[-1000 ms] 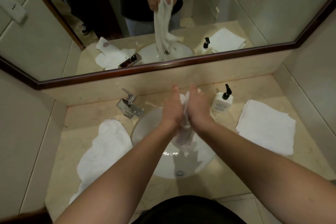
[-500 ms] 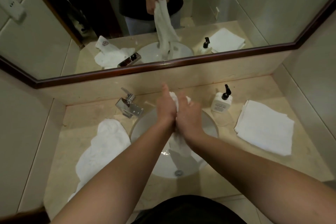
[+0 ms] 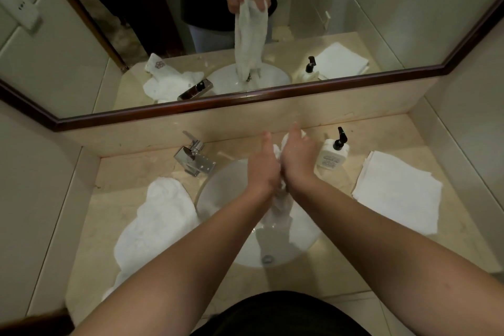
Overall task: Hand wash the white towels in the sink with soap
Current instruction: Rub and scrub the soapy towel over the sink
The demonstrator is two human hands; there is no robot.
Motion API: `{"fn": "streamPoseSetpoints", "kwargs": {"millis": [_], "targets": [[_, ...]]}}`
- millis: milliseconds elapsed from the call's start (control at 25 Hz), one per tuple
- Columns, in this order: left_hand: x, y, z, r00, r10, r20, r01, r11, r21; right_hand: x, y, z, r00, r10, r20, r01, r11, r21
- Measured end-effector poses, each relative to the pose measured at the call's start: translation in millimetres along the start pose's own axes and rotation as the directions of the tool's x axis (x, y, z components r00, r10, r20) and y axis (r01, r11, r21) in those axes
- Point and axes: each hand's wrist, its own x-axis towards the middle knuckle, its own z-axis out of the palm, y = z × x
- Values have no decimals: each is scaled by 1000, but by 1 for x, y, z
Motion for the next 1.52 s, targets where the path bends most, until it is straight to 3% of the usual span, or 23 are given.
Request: {"fn": "streamPoseSetpoints", "kwargs": {"millis": [160, 280, 360, 520, 600, 680, 840, 1000, 1160, 1320, 1440, 1520], "targets": [[12, 12, -15, 983, -173, -64, 158, 968, -195, -31, 29, 9, 973, -144, 178, 156, 986, -54], [2, -2, -4, 994, -95, 56, 102, 985, -138, -2, 8, 3, 988, -138, 75, 141, 989, -43], [-2, 7, 0, 997, -80, -15, 77, 989, -128, 0, 3, 2, 990, -132, 40, 132, 991, -11], [5, 10, -16, 979, -201, -32, 186, 948, -260, -26, 25, 4, 955, -175, 238, 198, 977, -79], [-5, 0, -8, 992, -125, 25, 128, 983, -131, -5, 11, 4, 990, -96, 100, 104, 991, -79], [-11, 6, -6, 992, -121, -36, 116, 985, -129, -4, 5, 7, 998, -55, 33, 57, 997, -52], [6, 16, -31, 971, -230, -62, 204, 937, -284, -47, 32, 14, 955, -189, 226, 211, 974, -77], [-10, 11, -35, 991, -130, -23, 128, 988, -91, -26, 16, 30, 992, -126, -11, 125, 987, -98], [6, 20, -69, 999, -25, -24, 25, 999, -34, -60, 37, 51, 979, -165, 116, 178, 978, -108], [-11, 11, -78, 995, 58, 79, -64, 995, 73, -39, 34, 61, 994, -59, -92, 58, 998, -7], [-4, 22, -97, 998, -44, 55, 42, 998, 39, -66, 52, 76, 996, -93, -6, 93, 996, -15], [-3, 19, -105, 994, -28, 107, 18, 996, 90, -72, 57, 78, 993, -115, -27, 114, 993, -35]]}}
